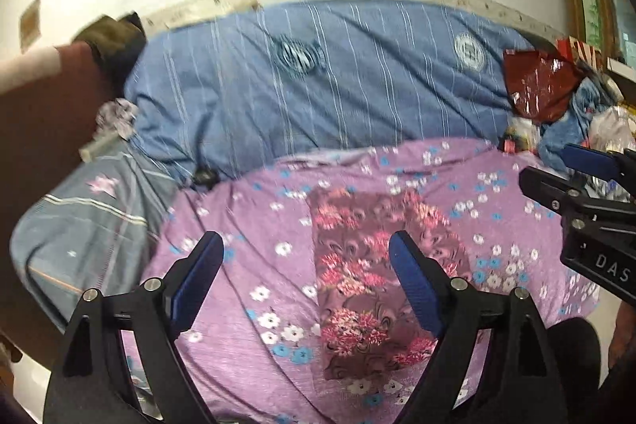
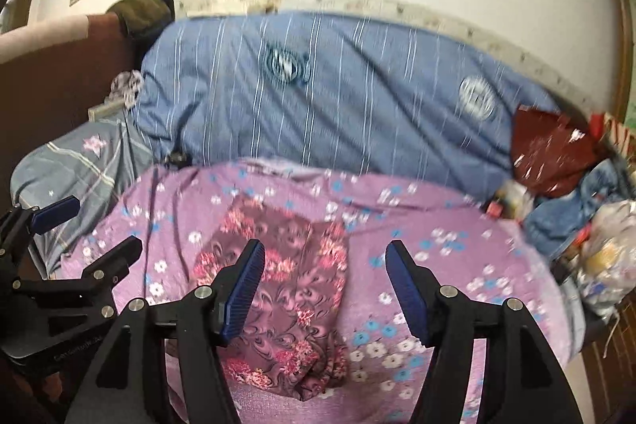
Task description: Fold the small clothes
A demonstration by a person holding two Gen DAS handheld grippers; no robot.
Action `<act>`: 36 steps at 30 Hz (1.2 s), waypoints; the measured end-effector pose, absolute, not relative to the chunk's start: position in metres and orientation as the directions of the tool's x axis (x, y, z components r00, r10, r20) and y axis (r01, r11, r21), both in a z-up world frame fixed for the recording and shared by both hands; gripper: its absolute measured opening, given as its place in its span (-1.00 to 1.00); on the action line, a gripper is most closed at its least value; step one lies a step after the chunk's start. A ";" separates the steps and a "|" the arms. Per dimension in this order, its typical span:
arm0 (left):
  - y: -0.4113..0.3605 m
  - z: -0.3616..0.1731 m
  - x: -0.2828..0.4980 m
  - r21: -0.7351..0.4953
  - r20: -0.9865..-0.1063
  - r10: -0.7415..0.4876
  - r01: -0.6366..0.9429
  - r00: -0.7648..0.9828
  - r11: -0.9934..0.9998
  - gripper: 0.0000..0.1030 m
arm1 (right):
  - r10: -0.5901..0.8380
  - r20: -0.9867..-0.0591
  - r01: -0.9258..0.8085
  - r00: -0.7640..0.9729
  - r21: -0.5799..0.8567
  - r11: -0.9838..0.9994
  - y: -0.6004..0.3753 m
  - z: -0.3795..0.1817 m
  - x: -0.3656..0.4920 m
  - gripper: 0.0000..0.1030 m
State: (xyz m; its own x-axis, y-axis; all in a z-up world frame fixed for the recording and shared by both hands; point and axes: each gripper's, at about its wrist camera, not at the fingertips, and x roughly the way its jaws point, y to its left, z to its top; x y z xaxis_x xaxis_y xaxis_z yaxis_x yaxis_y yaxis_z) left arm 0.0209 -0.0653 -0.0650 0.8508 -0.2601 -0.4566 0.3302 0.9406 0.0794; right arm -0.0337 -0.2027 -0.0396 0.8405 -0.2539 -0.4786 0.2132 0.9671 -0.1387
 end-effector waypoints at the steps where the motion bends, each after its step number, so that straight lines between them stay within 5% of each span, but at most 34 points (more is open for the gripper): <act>1: -0.062 -0.059 0.016 0.077 -0.442 -0.257 0.321 0.860 0.944 0.69 | -0.268 -0.459 0.227 0.847 -0.144 0.963 -0.200 -0.032 -0.041 0.30; 5: -0.046 -0.037 -0.005 0.060 -0.374 -0.224 0.265 0.900 0.962 1.00 | -0.286 -0.425 0.249 0.859 -0.143 0.958 -0.198 -0.013 -0.060 0.32; 9: -0.037 -0.020 -0.024 0.054 -0.316 -0.213 0.242 0.925 0.969 1.00 | -0.307 -0.396 0.273 0.865 -0.141 0.951 -0.198 0.000 -0.075 0.35; 36: -0.026 -0.002 -0.047 -0.008 -0.341 -0.159 0.166 0.926 0.986 1.00 | -0.299 -0.415 0.279 0.859 -0.110 0.954 -0.190 0.002 -0.105 0.37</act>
